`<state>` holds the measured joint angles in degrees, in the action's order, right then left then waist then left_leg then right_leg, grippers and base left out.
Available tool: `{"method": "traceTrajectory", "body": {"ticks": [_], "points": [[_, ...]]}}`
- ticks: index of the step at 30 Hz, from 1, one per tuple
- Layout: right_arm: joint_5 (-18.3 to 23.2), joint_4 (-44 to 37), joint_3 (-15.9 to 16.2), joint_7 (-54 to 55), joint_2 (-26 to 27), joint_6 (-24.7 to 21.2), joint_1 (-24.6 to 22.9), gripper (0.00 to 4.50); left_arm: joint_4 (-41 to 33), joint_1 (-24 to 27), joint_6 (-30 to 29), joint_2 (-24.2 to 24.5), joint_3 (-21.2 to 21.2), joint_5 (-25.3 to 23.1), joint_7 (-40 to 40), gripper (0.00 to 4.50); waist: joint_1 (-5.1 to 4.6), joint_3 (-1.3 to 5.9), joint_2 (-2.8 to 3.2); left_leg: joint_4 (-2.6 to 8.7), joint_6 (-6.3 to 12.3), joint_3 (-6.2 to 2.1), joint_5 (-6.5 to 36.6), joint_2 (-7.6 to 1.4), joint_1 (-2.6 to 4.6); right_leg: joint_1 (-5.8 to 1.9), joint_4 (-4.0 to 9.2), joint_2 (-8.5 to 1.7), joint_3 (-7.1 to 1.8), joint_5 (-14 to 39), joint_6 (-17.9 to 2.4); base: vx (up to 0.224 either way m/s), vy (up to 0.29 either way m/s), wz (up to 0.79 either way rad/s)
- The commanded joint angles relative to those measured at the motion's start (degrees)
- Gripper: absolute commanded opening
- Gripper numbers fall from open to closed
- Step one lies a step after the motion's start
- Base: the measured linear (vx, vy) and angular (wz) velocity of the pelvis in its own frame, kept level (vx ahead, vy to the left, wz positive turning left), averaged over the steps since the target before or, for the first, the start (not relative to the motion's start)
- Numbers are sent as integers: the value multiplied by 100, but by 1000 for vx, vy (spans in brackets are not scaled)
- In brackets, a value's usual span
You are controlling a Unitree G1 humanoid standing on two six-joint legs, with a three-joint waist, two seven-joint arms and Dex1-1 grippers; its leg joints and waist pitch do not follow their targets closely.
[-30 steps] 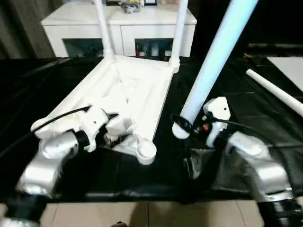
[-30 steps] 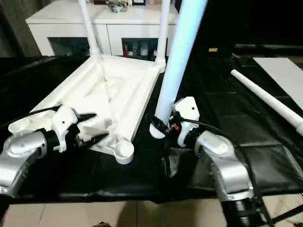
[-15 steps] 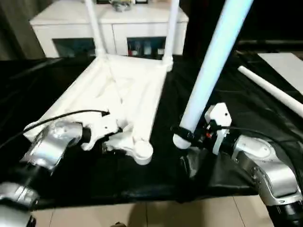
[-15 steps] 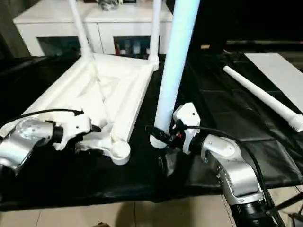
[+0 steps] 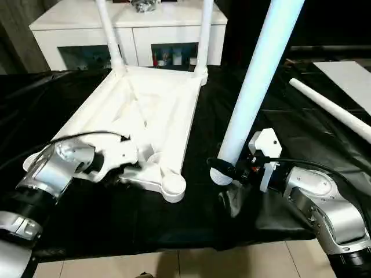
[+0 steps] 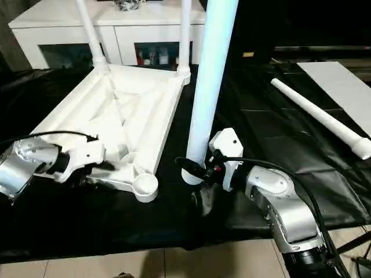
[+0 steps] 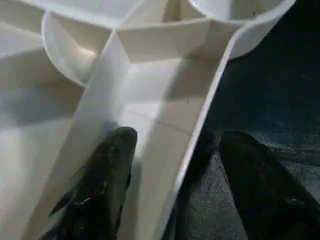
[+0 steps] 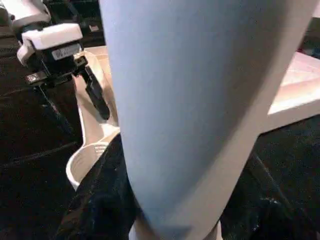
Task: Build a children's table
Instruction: Insert table leg to table base
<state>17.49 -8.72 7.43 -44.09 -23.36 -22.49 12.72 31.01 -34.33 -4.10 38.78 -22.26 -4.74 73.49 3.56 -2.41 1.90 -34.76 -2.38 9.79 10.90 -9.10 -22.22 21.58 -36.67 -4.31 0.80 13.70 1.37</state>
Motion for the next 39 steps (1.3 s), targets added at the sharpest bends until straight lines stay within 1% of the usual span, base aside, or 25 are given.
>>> {"method": "traceTrajectory", "body": {"ticks": [1,3,4,8,9,10,12,14,15,18,19,20,21,22,25,27,28,29,30,32,34,35,36,37,39], "points": [[61,-102,39,0,-16,-75,-27,187,105,-57,40,-71,-93,-51,18,269,22,343,4,445,152,-120,898,-350,146,-170,376,-373,-172,-416,-1606,0,0,0],[41,-95,33,25,-14,-65,-32,187,141,-63,43,-101,-129,-70,24,251,42,351,10,441,161,-115,880,-359,153,-168,366,-373,-167,-499,-1638,0,0,0],[42,-103,25,30,-17,-68,-34,187,155,-59,45,-122,-137,-89,15,240,49,347,36,444,152,-118,903,-360,148,-169,365,-381,-167,-500,-1642,0,0,0],[65,-117,-19,57,1,-90,-28,187,134,-44,21,-140,-153,-155,56,197,32,335,6,461,110,-115,1039,-362,151,-173,384,-378,-170,-374,-1622,0,0,0],[61,-120,-23,56,2,-93,-28,187,122,-40,-8,-148,-139,-149,89,197,33,334,25,461,93,-114,1062,-360,154,-170,388,-381,-171,-317,-1620,0,0,0],[49,-118,-27,53,-7,-85,-40,187,108,-38,-58,-149,-152,-165,130,186,26,325,0,470,79,-115,1098,-362,147,-175,395,-379,-171,-245,-1615,0,0,0],[49,-96,-29,60,-4,-80,-31,187,74,-32,-142,-165,-136,-122,132,172,27,326,17,471,57,-117,1123,-364,154,-170,396,-383,-173,-159,-1606,0,0,0],[40,-79,-28,65,-6,-64,-26,187,1,-12,-289,-179,-128,-60,180,159,24,331,15,468,60,-117,1064,-363,152,-172,388,-379,-173,-239,-1613,0,0,0],[36,-73,-34,74,-4,-52,-25,187,-73,11,-379,-157,-154,-67,224,152,25,334,33,468,65,-119,1023,-365,154,-169,380,-379,-171,-318,-1622,0,0,0],[46,-41,-68,112,12,-50,-10,187,-274,93,-755,-110,-222,-138,260,130,22,342,21,453,118,-114,893,-362,150,-182,370,-379,-167,-534,-1660,0,0,0],[40,-40,-82,144,23,-42,-14,187,-374,157,-860,-129,-209,-99,261,124,23,344,57,449,134,-116,863,-359,147,-185,363,-384,-167,-585,-1673,0,0,0],[35,-42,-87,164,31,-38,-17,187,-429,193,-905,-141,-197,-72,264,124,16,340,40,451,148,-112,855,-355,145,-184,376,-375,-165,-591,-1670,0,0,0],[22,-40,-95,203,44,-37,-22,187,-537,286,-1040,-240,-140,-35,98,117,13,344,51,447,151,-112,852,-355,145,-191,372,-375,-165,-612,-1682,0,0,0],[-2,-31,-97,235,50,-26,-26,187,-602,355,-1185,-348,-83,-3,-79,105,6,343,41,450,149,-110,838,-363,146,-194,367,-372,-159,-667,-1710,0,0,0],[-35,-17,-112,298,70,-13,-41,187,-678,506,-1539,-639,81,11,-636,90,21,343,54,445,176,-102,908,-365,158,-192,393,-378,-162,-551,-1732,0,0,0],[-40,23,-177,405,115,-18,-21,187,-890,644,-2149,-945,327,52,-1207,69,22,319,38,471,146,-109,1047,-375,148,-203,411,-380,-156,-317,-1731,0,0,0],[-30,38,-198,432,133,-31,-11,187,-966,682,-2339,-1023,394,64,-1353,67,10,318,50,479,112,-110,1126,-382,163,-202,424,-382,-162,-194,-1712,0,0,0],[-51,62,-213,469,139,-25,4,187,-1024,712,-2487,-1107,457,84,-1484,67,10,310,39,477,116,-113,1146,-369,158,-198,443,-378,-163,-107,-1696,0,0,0],[-87,99,-225,523,140,-11,22,187,-1106,756,-2599,-1171,484,88,-1572,62,-39,310,22,495,105,-137,1066,-348,90,-260,441,-383,-153,-3,-1614,0,0,0],[-119,153,-254,601,154,26,36,187,-1254,881,-2627,-1314,537,63,-1812,53,-73,311,23,490,116,-139,1069,-343,93,-247,460,-376,-151,32,-1575,0,0,0],[-143,247,-378,836,216,4,86,187,-1602,1104,-2632,-1519,581,94,-2002,42,-142,305,-9,476,184,-126,1038,-328,82,-248,495,-369,-153,97,-1557,0,0,0],[-116,262,-414,862,234,-19,93,187,-1700,1152,-2658,-1559,587,112,-2018,38,-139,314,-4,465,207,-121,1045,-331,99,-240,498,-374,-156,141,-1563,0,0,0],[-89,290,-484,942,266,-70,111,187,-1871,1237,-2648,-1596,564,116,-2031,33,-127,329,4,448,288,-117,863,-339,98,-239,492,-370,-168,-3,-1567,0,0,0],[-66,328,-549,1033,293,-146,137,187,-2040,1311,-2676,-1624,540,120,-2068,27,-127,329,4,448,288,-117,863,-339,98,-239,492,-370,-168,-3,-1567,0,0,0],[14,428,-709,1190,341,-278,202,187,-2345,1438,-2845,-1673,466,90,-2152,12,-129,342,15,434,413,-115,670,-345,104,-227,462,-346,-152,-332,-1613,0,0,0]]}}
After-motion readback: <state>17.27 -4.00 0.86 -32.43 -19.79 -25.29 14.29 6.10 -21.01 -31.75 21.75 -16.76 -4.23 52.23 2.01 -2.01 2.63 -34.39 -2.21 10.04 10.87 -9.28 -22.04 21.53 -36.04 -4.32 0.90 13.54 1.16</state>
